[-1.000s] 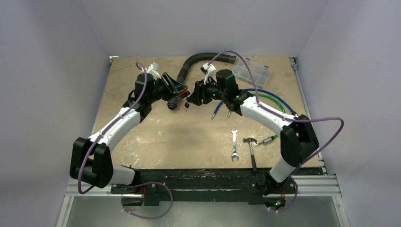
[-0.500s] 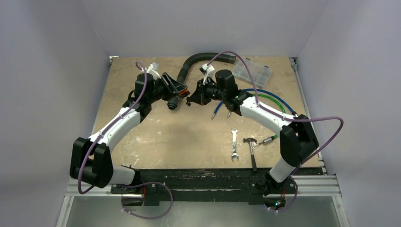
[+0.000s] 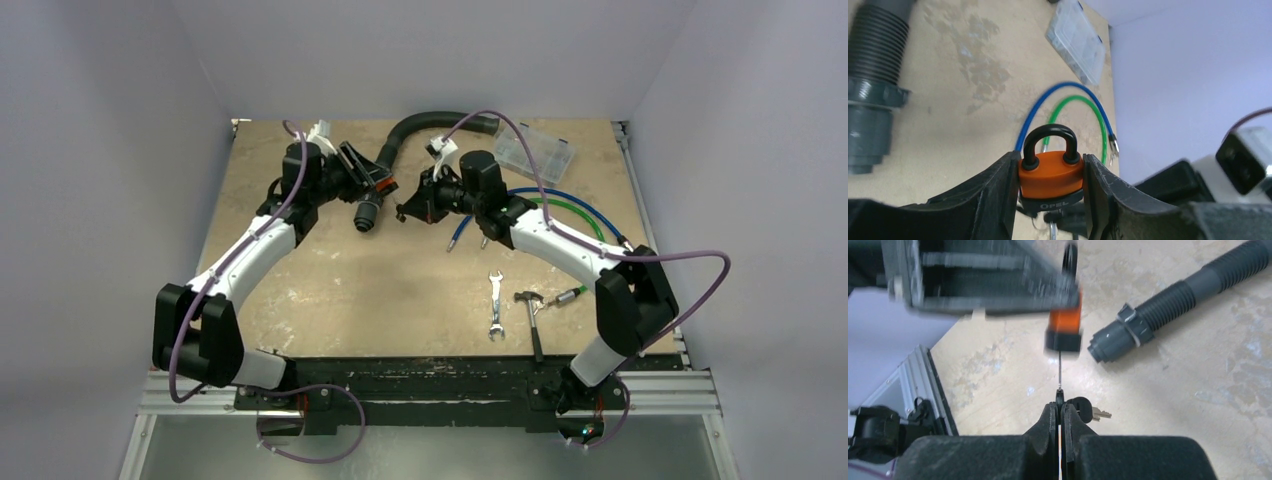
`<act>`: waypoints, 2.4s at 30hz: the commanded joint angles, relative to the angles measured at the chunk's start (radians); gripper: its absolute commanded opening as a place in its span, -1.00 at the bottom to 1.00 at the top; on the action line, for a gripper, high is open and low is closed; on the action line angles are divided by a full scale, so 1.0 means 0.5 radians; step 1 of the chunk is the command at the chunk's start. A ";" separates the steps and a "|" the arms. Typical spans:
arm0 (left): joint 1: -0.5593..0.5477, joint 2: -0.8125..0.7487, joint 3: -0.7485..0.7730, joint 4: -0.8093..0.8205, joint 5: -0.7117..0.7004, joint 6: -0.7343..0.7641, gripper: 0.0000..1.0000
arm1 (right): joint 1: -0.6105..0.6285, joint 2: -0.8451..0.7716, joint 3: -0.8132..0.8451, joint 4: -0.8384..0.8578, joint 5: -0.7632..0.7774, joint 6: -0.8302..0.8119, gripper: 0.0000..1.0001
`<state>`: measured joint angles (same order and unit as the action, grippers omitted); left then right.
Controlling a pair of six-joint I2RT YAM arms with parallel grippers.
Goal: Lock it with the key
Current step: Lock the lock, then place the lock at the center of the board.
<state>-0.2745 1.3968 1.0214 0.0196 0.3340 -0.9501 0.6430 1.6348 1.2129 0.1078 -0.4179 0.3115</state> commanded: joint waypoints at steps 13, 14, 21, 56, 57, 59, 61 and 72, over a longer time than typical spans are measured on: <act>0.093 0.248 0.505 0.125 -0.368 0.247 -1.00 | -0.378 -0.233 -0.138 0.007 -0.227 0.090 -1.00; 0.072 0.279 0.535 0.124 -0.379 0.328 -1.00 | -0.439 -0.229 -0.118 0.026 -0.227 0.081 -1.00; -0.137 0.683 0.862 0.139 -0.465 0.749 -1.00 | -0.673 0.022 0.117 0.099 -0.207 -0.005 -1.00; -0.296 2.228 2.270 -0.266 -0.867 1.089 -1.00 | -0.751 1.495 1.283 0.468 -0.023 0.317 -1.00; -0.298 2.244 2.291 -0.267 -0.880 1.092 -1.00 | -0.752 1.521 1.314 0.455 -0.014 0.320 -1.00; -0.296 2.279 2.329 -0.256 -0.896 1.103 -1.00 | -0.755 1.571 1.378 0.429 0.009 0.337 -1.00; -0.298 2.323 2.369 -0.244 -0.911 1.114 -1.00 | -0.758 1.611 1.436 0.398 0.035 0.352 -1.00; -0.280 2.529 2.553 -0.181 -0.964 1.128 -1.00 | -0.767 1.784 1.617 0.343 0.130 0.420 -1.00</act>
<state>-0.4194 2.6312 2.2578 -0.1123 -0.1196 -0.4068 0.2634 2.5275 1.9701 0.2790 -0.3893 0.5018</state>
